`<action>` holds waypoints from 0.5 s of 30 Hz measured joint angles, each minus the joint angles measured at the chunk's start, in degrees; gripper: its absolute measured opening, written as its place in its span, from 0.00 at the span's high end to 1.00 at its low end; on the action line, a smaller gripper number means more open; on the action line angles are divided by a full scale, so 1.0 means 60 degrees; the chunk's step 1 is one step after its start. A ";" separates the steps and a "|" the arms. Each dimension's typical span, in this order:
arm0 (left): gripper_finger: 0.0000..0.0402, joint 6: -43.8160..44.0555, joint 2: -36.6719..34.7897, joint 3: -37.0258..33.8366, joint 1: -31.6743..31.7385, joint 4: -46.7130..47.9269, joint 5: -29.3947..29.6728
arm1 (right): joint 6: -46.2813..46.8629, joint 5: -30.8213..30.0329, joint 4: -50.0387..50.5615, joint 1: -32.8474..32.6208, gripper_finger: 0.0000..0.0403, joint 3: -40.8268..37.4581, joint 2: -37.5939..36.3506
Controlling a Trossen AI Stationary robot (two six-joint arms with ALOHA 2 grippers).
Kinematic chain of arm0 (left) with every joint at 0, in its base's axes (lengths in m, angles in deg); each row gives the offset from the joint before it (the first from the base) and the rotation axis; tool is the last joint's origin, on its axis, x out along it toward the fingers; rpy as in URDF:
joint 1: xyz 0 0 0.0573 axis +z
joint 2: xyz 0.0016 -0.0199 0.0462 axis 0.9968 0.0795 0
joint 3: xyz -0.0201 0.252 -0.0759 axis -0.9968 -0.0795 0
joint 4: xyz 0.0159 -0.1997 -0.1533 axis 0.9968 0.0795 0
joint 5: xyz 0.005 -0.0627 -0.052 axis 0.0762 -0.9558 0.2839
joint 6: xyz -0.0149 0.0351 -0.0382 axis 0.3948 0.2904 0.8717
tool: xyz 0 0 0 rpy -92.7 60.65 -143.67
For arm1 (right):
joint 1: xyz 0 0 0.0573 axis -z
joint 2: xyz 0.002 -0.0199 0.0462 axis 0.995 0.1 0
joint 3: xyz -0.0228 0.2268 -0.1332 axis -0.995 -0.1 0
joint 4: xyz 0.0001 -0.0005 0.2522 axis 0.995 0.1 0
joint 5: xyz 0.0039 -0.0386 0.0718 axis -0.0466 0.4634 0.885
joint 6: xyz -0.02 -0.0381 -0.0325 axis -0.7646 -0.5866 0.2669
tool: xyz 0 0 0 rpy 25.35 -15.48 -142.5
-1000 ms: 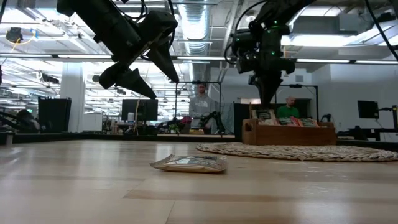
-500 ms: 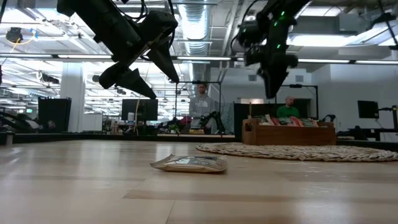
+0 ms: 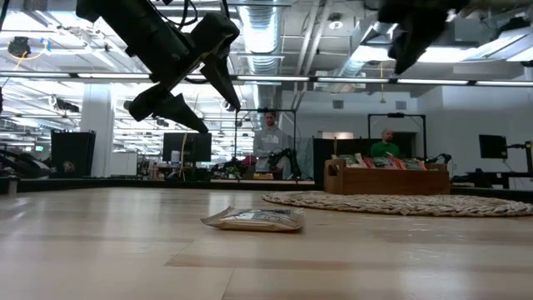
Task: Pick & Place Tea
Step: Put the brown tea pack into the brown organizer
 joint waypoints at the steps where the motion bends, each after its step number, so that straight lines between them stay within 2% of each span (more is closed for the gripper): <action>1: 0.21 0.0124 0.0000 0.0000 0.0000 -0.0001 0.0045 | 0.0030 0.0099 -0.0162 0.0018 0.70 -0.0306 -0.0396; 5: 0.21 -0.0580 0.0004 -0.0007 -0.0018 -0.0435 -0.0210 | 0.0512 0.1084 -0.0939 0.0165 0.70 -0.1725 -0.2057; 10: 0.21 -0.1506 0.0004 -0.0007 -0.0073 -0.2093 -0.1779 | 0.1879 0.1949 -0.2912 0.0163 0.70 -0.3720 -0.4214; 13: 0.21 -0.1290 0.0004 -0.0007 -0.0108 -0.3079 -0.3061 | 0.2841 0.1958 -0.3686 0.0106 0.70 -0.4538 -0.5352; 15: 0.21 -0.0817 0.0056 0.0057 -0.0313 -0.3548 -0.3448 | 0.3163 0.1958 -0.3707 0.0069 0.70 -0.4865 -0.6091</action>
